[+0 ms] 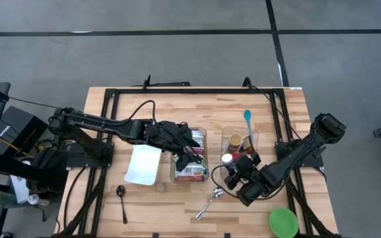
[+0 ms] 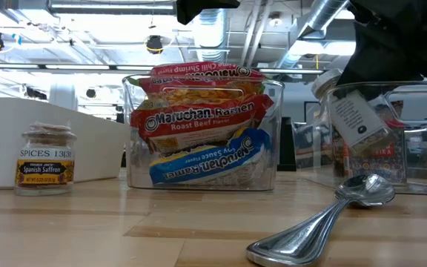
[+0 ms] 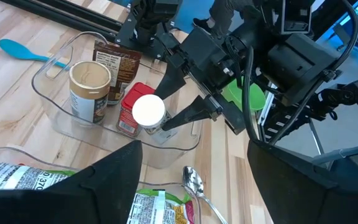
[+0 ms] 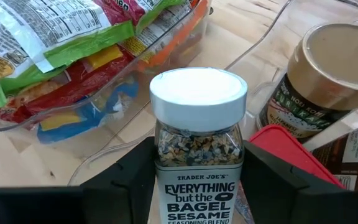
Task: Pick & Place Food Item
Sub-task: Put the white spice bottle into the right transparent bin
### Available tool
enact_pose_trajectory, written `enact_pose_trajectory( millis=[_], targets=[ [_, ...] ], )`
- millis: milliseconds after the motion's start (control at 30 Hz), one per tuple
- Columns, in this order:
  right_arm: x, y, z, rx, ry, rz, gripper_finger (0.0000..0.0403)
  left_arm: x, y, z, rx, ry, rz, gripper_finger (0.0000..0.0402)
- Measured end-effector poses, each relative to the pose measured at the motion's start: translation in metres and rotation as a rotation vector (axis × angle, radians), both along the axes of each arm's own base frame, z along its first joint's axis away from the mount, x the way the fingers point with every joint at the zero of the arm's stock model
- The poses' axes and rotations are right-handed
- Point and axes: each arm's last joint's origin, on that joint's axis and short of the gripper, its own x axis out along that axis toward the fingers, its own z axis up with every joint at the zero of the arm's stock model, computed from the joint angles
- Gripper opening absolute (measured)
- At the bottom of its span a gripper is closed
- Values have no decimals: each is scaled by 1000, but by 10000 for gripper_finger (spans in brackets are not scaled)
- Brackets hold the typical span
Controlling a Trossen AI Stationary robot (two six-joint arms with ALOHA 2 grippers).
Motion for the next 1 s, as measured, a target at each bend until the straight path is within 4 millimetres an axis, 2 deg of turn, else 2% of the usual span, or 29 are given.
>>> enact_pose_trajectory(
  millis=[267, 700, 1000],
  targets=[
    [1, 1, 0, 11, -14, 0, 189, 0, 0, 0, 2, 0, 4, 285],
    [7, 11, -24, 20, -18, -50, 188, 0, 0, 1, 0, -8, 3, 285],
    [4, 10, -25, 18, -19, -78, 201, 1, 0, 1, -1, -15, 3, 285]
  ],
)
